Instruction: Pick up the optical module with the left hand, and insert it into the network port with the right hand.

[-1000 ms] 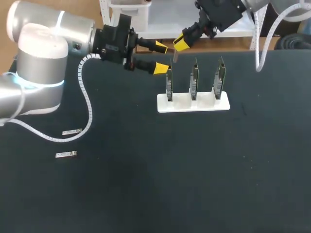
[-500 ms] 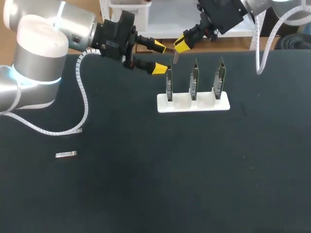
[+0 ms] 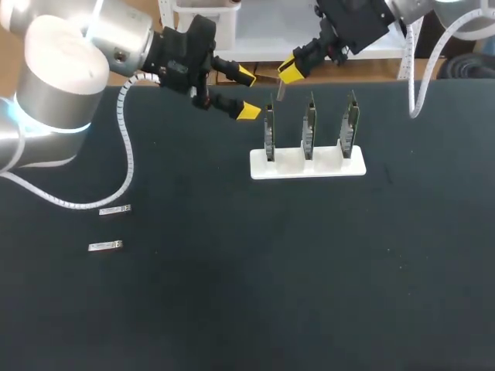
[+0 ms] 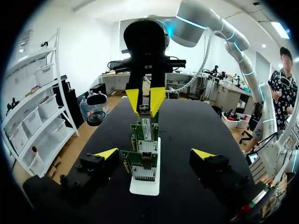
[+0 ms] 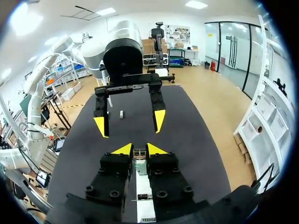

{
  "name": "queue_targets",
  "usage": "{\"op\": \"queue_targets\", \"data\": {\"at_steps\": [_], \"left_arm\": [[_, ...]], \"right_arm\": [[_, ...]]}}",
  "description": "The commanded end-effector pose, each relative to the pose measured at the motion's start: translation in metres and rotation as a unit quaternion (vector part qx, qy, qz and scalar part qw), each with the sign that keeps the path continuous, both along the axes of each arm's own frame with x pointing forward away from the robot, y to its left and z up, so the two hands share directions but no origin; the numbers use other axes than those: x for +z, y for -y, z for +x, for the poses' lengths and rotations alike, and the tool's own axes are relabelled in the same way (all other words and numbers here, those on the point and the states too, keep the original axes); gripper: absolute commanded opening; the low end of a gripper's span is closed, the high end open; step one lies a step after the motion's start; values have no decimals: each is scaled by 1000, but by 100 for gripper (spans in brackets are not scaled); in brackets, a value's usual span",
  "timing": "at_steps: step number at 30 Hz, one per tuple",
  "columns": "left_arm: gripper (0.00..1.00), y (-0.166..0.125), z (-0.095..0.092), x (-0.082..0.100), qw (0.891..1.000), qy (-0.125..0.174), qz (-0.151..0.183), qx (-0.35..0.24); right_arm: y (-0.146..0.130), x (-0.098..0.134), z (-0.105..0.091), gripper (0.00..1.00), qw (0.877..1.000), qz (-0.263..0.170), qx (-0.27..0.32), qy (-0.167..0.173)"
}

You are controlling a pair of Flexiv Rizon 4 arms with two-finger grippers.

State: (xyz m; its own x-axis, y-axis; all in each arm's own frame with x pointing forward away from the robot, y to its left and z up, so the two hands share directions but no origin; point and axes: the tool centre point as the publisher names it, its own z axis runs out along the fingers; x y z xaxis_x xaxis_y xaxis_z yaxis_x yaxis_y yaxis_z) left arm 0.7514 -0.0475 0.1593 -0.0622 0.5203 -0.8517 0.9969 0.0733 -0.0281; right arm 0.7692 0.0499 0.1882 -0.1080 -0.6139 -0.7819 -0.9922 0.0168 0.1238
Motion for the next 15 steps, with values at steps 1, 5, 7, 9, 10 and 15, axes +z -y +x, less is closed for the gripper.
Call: {"op": "queue_targets", "data": {"at_steps": [1, 5, 7, 9, 10, 15], "left_arm": [[100, 2, 1, 0, 1000, 0, 7, -2], [100, 2, 1, -1, 1000, -2, 13, -2], [100, 2, 1, -1, 1000, -3, 16, 0], [100, 1, 1, -2, 1000, -4, 23, 1], [100, 2, 1, -2, 1000, -3, 24, 1], [100, 2, -1, -6, 999, -5, 35, 1]], "right_arm": [[1, 0, -1, 0, 1000, 0, 0, 1], [1, 0, -2, 0, 1000, 0, -1, 2], [2, 0, -2, 0, 1000, 0, -1, 1], [2, 0, -2, 0, 1000, -1, -1, 1], [2, 0, -2, 0, 1000, -1, -1, 1], [3, 1, -3, 0, 1000, -2, -2, 1]]}}
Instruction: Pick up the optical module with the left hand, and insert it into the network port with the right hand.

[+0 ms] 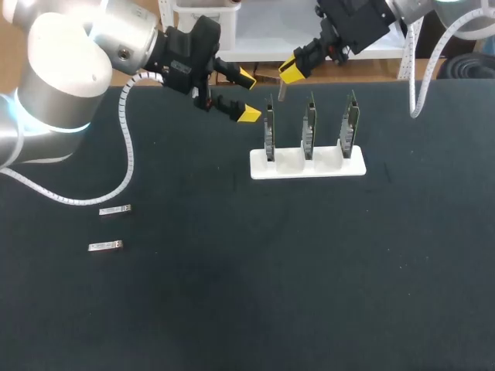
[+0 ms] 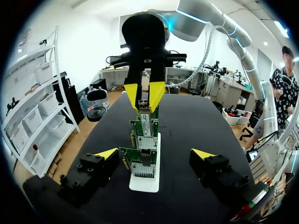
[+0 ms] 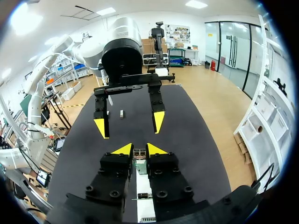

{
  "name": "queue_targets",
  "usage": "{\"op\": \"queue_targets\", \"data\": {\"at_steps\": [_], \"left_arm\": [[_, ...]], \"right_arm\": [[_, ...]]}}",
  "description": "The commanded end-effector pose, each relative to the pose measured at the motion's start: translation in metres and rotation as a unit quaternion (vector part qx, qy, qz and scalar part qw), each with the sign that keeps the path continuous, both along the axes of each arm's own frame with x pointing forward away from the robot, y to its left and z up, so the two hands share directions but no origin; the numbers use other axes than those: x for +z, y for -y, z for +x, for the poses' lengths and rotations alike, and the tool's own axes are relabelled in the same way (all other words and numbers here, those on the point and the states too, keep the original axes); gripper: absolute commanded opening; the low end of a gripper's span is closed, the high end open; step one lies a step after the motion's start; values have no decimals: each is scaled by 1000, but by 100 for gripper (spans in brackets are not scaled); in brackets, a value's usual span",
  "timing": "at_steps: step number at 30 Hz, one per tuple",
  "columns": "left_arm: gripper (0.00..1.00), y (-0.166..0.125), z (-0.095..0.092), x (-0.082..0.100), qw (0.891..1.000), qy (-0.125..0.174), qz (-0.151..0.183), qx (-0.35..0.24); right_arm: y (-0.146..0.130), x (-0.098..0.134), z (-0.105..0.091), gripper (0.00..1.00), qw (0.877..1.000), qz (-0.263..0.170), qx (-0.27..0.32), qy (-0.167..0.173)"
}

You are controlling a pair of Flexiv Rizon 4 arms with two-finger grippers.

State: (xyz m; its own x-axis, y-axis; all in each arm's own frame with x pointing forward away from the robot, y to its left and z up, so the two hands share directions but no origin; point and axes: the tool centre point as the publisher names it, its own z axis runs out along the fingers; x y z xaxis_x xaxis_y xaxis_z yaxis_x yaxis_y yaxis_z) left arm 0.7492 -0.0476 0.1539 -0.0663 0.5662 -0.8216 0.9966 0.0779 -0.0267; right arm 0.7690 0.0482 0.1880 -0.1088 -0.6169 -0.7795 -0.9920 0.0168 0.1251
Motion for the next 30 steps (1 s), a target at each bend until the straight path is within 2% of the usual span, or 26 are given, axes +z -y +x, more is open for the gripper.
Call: {"op": "queue_targets", "data": {"at_steps": [1, 13, 30], "left_arm": [[100, 2, 1, -1, 1000, -4, 9, 0], [100, 2, -2, -13, 1000, -19, 11, 3], [100, 6, 0, -16, 1000, -25, 5, 2]], "right_arm": [[1, 1, -3, 0, 1000, 0, -2, 2], [2, 1, -4, 0, 1000, -7, 1, 1], [0, 2, -3, 0, 1000, -15, 13, 0]]}}
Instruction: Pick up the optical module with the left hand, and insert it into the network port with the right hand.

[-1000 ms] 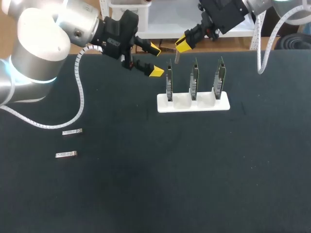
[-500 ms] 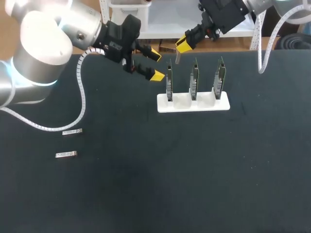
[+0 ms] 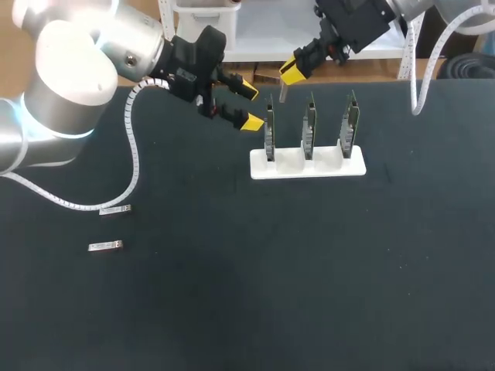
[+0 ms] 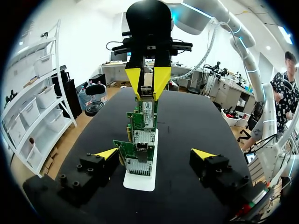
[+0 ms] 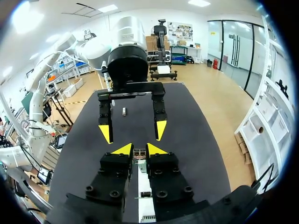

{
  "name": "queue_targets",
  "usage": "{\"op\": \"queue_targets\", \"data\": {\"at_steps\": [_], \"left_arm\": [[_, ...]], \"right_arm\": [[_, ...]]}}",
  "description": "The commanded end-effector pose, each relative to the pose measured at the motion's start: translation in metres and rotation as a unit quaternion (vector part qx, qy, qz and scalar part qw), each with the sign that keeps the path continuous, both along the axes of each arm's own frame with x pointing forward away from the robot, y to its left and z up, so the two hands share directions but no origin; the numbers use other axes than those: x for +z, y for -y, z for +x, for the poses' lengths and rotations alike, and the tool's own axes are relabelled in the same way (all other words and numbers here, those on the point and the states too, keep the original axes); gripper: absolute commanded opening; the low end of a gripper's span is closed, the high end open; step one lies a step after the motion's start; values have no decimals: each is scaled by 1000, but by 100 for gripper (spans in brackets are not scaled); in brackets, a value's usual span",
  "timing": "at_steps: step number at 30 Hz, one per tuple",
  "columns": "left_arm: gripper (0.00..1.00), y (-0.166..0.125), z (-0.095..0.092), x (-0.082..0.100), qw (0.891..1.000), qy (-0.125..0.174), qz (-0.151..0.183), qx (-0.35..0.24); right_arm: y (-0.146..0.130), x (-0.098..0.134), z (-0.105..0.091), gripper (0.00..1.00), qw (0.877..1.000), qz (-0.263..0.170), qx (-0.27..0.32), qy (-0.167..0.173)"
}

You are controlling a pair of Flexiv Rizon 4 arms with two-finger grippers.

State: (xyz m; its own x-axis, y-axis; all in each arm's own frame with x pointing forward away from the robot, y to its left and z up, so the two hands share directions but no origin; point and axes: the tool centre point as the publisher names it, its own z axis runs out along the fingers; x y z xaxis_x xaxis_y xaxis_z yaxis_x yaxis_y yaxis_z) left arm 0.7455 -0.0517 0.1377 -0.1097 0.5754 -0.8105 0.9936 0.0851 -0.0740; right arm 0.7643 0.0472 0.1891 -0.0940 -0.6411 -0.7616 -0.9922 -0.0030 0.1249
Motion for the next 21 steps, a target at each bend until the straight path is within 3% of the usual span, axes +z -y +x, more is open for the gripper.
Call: {"op": "queue_targets", "data": {"at_steps": [1, 21], "left_arm": [[100, 2, 3, 1, 1000, -1, -1, -1], [100, 2, 3, 1, 1000, -1, -1, -1]], "right_arm": [[-1, 1, 2, 0, 1000, -1, 2, 0], [-12, -7, -2, 0, 999, -32, 8, 8]]}}
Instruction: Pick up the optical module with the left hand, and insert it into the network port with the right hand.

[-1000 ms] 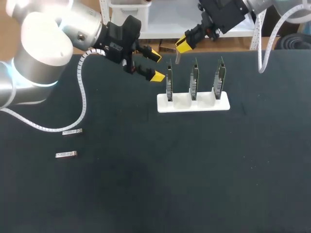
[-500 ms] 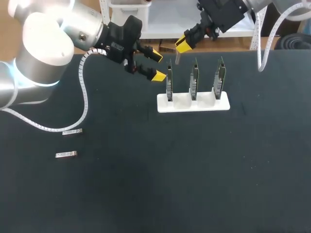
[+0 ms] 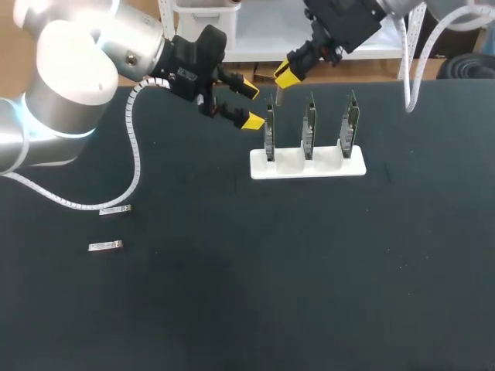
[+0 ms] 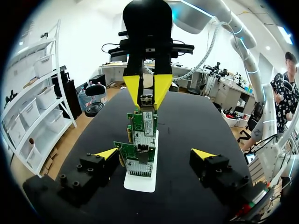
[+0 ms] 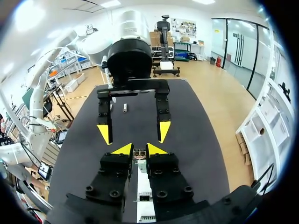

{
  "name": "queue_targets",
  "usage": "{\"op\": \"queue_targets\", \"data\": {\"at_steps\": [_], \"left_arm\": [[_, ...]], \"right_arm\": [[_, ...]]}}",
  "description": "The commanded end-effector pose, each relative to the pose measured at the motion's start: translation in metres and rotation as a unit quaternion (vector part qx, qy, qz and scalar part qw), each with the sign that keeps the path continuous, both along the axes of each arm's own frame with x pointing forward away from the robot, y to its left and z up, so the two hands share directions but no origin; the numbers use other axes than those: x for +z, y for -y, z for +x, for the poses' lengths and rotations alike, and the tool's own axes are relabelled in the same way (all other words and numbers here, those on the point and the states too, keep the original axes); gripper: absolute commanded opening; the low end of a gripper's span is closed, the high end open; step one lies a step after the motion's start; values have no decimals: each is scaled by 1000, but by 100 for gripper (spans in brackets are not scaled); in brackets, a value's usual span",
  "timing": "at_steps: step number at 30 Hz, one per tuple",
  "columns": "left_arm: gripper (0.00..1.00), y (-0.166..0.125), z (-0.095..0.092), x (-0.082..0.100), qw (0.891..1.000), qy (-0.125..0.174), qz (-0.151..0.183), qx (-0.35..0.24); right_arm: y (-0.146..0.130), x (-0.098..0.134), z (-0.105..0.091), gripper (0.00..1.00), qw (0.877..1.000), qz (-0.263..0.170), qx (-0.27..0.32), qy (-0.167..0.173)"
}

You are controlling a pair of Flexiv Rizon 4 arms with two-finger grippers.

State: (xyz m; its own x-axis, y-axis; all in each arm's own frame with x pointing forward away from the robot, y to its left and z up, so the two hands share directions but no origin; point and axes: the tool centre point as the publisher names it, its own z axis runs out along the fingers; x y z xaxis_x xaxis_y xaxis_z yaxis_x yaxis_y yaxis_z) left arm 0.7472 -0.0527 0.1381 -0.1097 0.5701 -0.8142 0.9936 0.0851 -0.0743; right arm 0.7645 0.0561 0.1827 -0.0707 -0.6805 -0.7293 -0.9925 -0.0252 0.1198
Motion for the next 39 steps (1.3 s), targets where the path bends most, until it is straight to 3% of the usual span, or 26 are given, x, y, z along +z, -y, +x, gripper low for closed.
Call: {"op": "queue_targets", "data": {"at_steps": [1, 23, 39], "left_arm": [[100, 1, 2, 0, 1000, -2, 2, -1], [100, 1, 2, 0, 1000, -2, 2, -1], [100, 1, 2, 0, 1000, -2, 2, -1]], "right_arm": [[-4, 0, -3, 0, 1000, -9, -7, 7], [-17, -2, -1, 0, 998, -47, -9, 29], [-17, -3, 1, 0, 998, -52, -10, 27]]}}
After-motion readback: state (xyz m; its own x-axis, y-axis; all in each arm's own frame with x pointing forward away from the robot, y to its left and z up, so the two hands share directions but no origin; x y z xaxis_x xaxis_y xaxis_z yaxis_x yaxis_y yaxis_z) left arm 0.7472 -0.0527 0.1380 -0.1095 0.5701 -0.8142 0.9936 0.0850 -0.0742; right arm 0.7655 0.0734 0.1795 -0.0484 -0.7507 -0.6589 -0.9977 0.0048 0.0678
